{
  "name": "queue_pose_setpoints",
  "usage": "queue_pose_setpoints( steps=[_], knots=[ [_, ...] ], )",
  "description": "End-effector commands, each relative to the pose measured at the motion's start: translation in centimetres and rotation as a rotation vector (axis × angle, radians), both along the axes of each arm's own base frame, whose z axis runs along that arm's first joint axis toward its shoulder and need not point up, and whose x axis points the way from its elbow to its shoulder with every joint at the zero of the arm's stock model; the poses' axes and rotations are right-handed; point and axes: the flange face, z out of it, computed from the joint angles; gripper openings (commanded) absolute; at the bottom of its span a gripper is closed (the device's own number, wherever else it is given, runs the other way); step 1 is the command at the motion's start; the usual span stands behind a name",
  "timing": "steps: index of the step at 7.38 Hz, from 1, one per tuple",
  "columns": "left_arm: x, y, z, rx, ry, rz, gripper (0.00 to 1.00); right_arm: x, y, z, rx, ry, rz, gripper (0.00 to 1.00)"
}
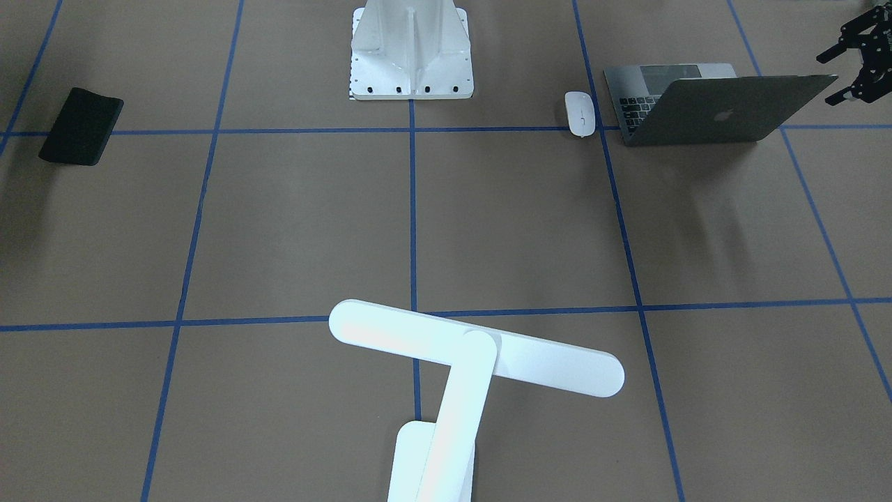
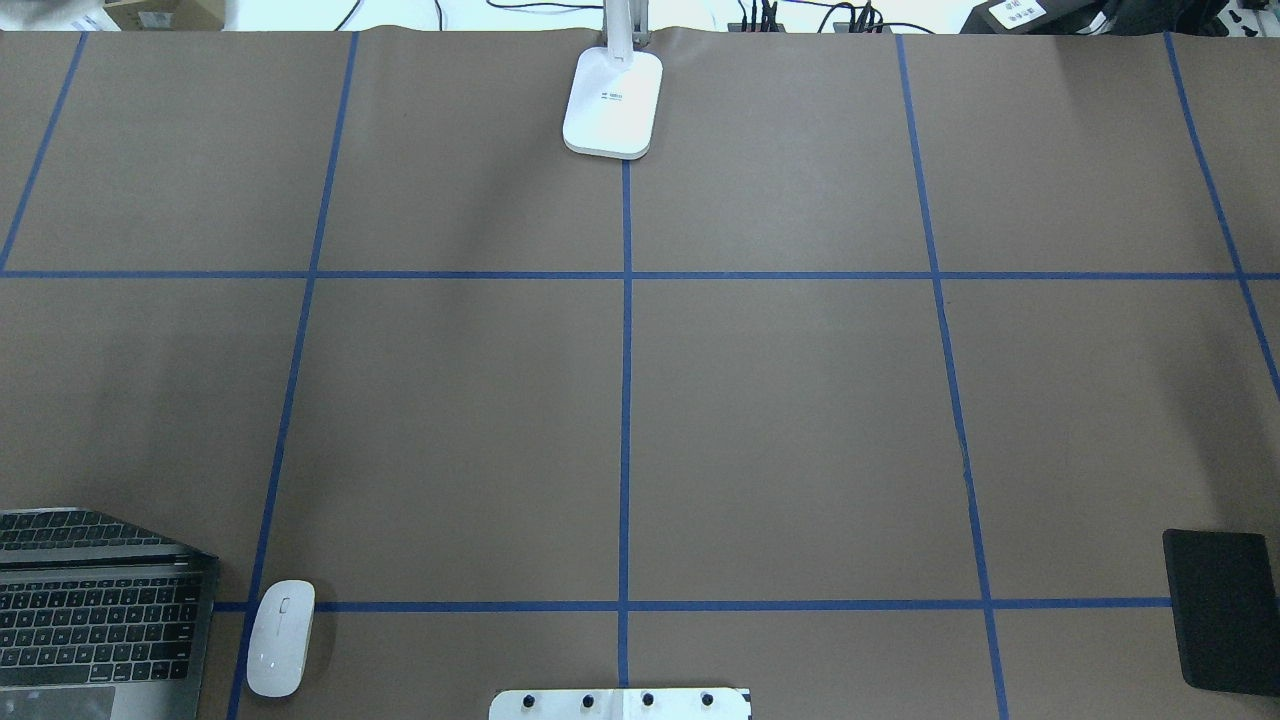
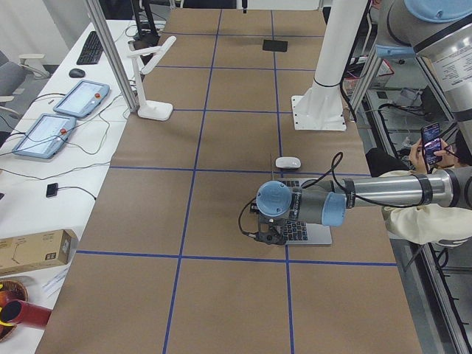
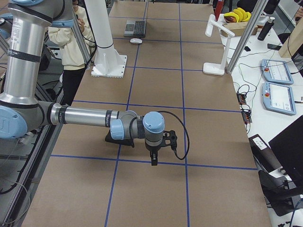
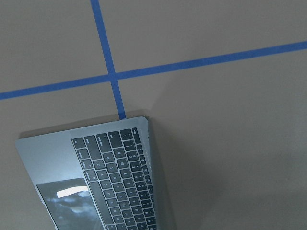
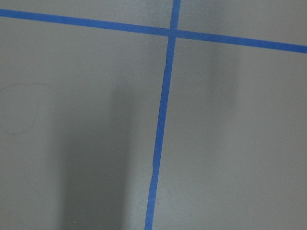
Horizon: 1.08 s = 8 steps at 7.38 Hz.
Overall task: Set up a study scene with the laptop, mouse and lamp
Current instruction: 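Grasp the grey laptop's edge with the left gripper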
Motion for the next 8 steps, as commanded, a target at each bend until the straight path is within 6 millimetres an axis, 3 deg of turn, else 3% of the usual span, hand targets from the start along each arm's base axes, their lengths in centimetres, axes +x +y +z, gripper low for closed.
queue_pose_setpoints(
  steps=[1, 3, 6, 7, 8],
  knots=[
    [3.7, 0.1, -2.3, -0.052, 0.016, 0.003, 0.99, 0.0, 0.0, 0.0, 0.001, 0.0, 0.0, 1.0],
    [5.6, 0.0, -3.7, -0.084, 0.014, -0.013, 0.99, 0.0, 0.0, 0.0, 0.001, 0.0, 0.0, 1.0],
    [11.4, 0.4, -5.4, -0.099, -0.04, -0.024, 0.99, -0.1, 0.0, 0.0, 0.001, 0.0, -0.001, 1.0],
    [11.9, 0.4, -5.7, -0.094, -0.034, -0.022, 0.92, 0.0, 0.0, 0.0, 0.001, 0.0, 0.0, 1.0],
    [11.8, 0.4, -5.6, -0.097, -0.036, -0.022, 0.65, 0.0, 0.0, 0.0, 0.003, 0.001, -0.001, 1.0]
  ],
)
